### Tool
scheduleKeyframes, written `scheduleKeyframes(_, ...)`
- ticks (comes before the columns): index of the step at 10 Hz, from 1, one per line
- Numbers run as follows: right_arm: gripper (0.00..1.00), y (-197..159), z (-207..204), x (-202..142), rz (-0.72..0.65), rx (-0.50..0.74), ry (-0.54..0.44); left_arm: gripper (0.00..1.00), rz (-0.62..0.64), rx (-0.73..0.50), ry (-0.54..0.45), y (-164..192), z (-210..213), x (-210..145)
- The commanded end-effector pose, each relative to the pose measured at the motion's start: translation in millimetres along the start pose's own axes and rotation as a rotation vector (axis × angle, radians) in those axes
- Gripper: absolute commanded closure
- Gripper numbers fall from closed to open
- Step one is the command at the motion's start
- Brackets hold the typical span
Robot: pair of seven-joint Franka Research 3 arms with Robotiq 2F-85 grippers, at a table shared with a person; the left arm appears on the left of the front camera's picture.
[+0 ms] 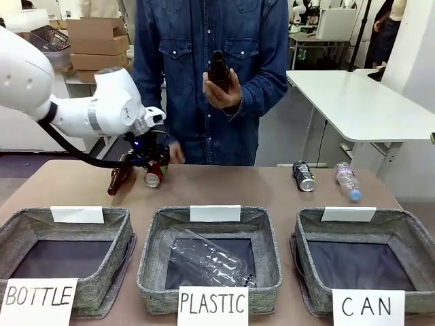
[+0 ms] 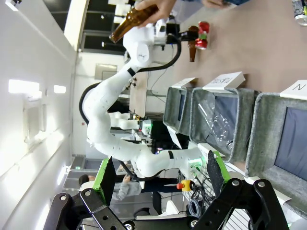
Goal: Sort the can waste into the basket.
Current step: Pick up the can waste from the table and place it in the right Fabric basket.
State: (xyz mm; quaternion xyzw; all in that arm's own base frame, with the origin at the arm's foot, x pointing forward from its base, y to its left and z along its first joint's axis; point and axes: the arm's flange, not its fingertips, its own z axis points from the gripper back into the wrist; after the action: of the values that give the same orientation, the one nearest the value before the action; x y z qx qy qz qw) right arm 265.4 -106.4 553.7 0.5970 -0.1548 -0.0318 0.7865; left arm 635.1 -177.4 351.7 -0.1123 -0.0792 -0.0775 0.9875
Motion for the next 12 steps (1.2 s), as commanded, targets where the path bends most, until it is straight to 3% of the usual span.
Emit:
scheduleKeyframes(1,0.00,3,-1,3,0.028,0.022,-0.009,0.83,-0.009,-0.221,0.061,48,83,-32)
scheduleKeyframes(4,0.00,3,-1,3,0.028,0.022,-0.009,0.83,-0.048,-0.535,0.110,121,185,-82)
scheduleKeyframes(5,0.00,3,-1,3,0.028,0.022,-0.009,0.83,-0.070,-0.589,0.127,145,206,-96)
scheduleKeyframes(7,0.00,3,-1,3,0.028,0.022,-0.009,0.83,-0.204,-0.836,0.155,208,260,-139)
scheduleKeyframes(9,0.00,3,-1,3,0.028,0.022,-0.009,0.83,-0.354,-1.070,0.052,269,309,-195)
scheduleKeyframes(10,0.00,3,-1,3,0.028,0.022,-0.009,0.83,-0.370,-1.157,-0.036,298,327,-227)
scheduleKeyframes(12,0.00,3,-1,3,0.028,0.022,-0.009,0.83,-0.403,-1.233,-0.159,319,334,-275)
